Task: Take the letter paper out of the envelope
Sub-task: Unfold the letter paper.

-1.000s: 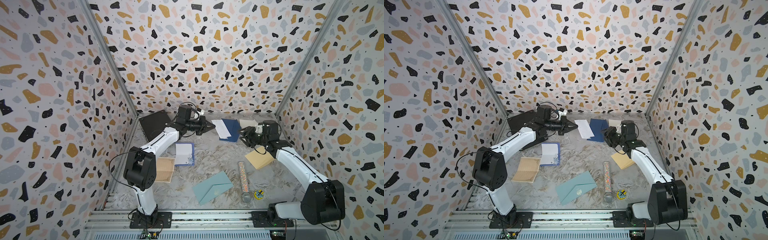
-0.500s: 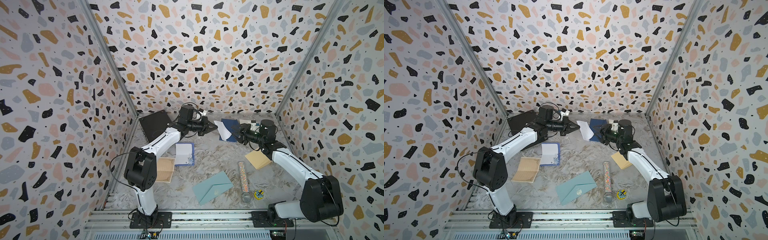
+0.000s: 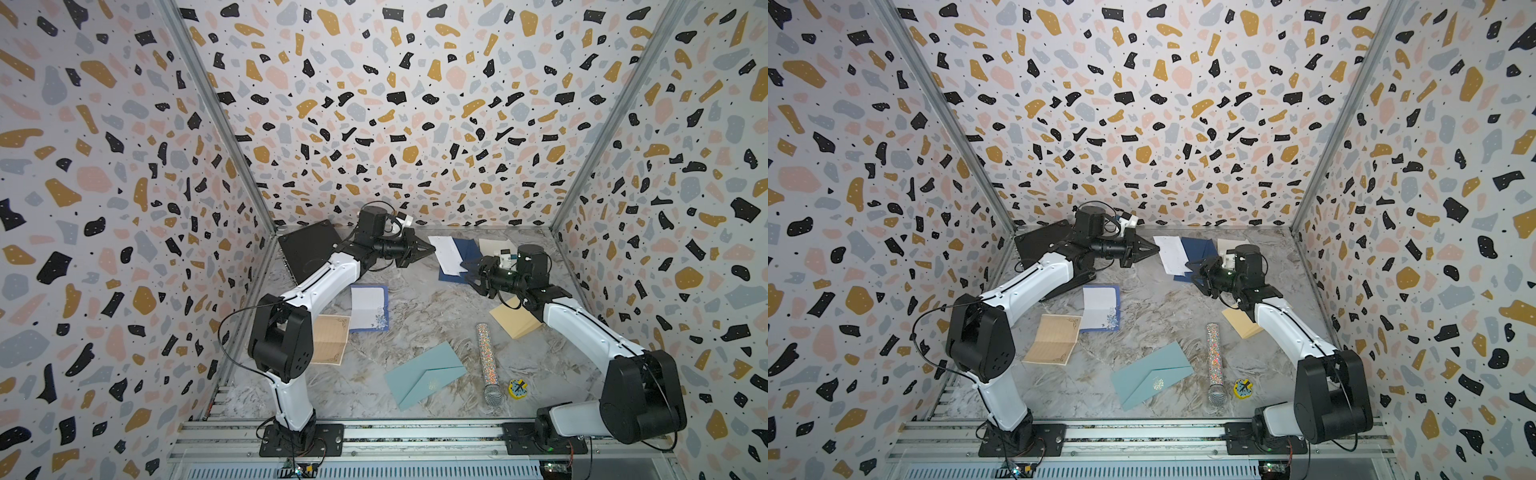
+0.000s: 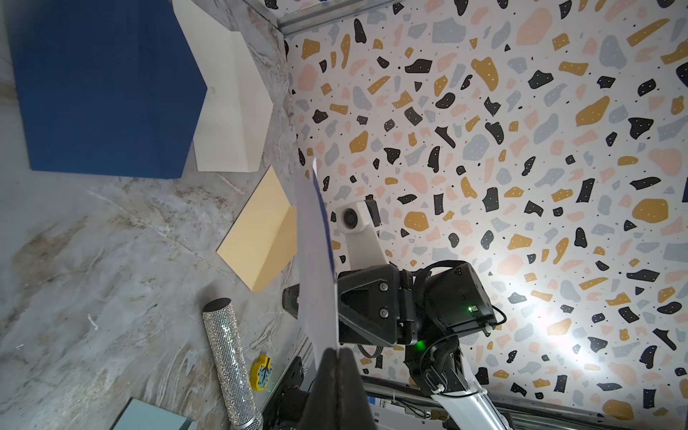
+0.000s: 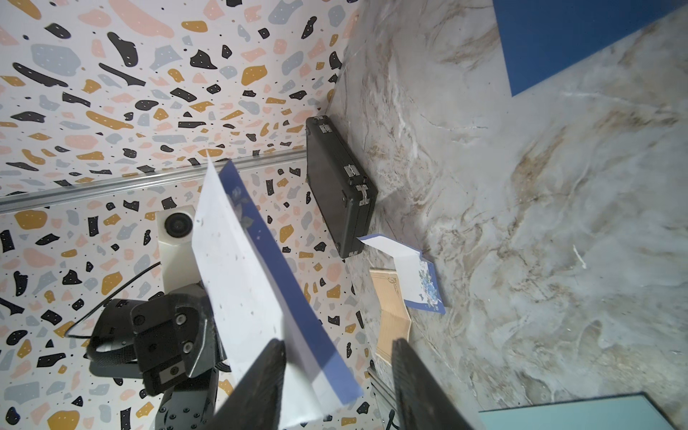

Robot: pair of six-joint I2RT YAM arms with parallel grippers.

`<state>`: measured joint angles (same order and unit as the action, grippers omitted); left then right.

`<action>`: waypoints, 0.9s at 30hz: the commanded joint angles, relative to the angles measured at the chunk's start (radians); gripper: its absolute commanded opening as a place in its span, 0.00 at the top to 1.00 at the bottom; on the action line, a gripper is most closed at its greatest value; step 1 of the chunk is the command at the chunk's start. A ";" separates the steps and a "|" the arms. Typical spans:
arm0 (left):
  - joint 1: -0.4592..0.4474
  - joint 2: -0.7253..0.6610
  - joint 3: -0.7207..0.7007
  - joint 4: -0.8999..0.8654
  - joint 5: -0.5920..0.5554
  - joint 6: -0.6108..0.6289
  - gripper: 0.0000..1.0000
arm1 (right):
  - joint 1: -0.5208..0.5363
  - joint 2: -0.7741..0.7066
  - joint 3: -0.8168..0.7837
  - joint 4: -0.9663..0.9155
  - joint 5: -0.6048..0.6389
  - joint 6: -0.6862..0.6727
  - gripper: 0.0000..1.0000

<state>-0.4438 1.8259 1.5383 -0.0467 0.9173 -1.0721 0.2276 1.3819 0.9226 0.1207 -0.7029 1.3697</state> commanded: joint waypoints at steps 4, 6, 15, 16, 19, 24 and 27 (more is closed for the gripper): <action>-0.004 0.003 0.011 0.025 0.015 0.004 1.00 | 0.003 -0.005 0.024 0.059 -0.008 0.021 0.54; -0.005 0.005 0.014 0.027 0.017 0.004 1.00 | 0.004 -0.007 0.005 0.096 -0.013 0.051 0.56; -0.014 0.025 0.025 0.021 0.018 0.013 1.00 | 0.004 -0.002 0.023 0.131 -0.022 0.089 0.65; -0.016 0.027 0.022 0.021 0.018 0.014 1.00 | 0.005 -0.003 0.030 0.131 -0.024 0.092 0.67; -0.018 0.033 0.021 0.024 0.018 0.011 1.00 | 0.010 0.000 0.041 0.138 -0.027 0.103 0.69; -0.018 0.050 0.026 0.081 0.023 -0.038 1.00 | 0.021 0.005 0.035 0.179 -0.025 0.130 0.69; -0.019 0.061 0.013 0.163 0.022 -0.111 1.00 | 0.023 0.009 0.028 0.211 -0.023 0.148 0.69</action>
<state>-0.4572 1.8694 1.5383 -0.0010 0.9234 -1.1221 0.2440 1.3895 0.9230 0.2710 -0.7151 1.4937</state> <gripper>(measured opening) 0.047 0.309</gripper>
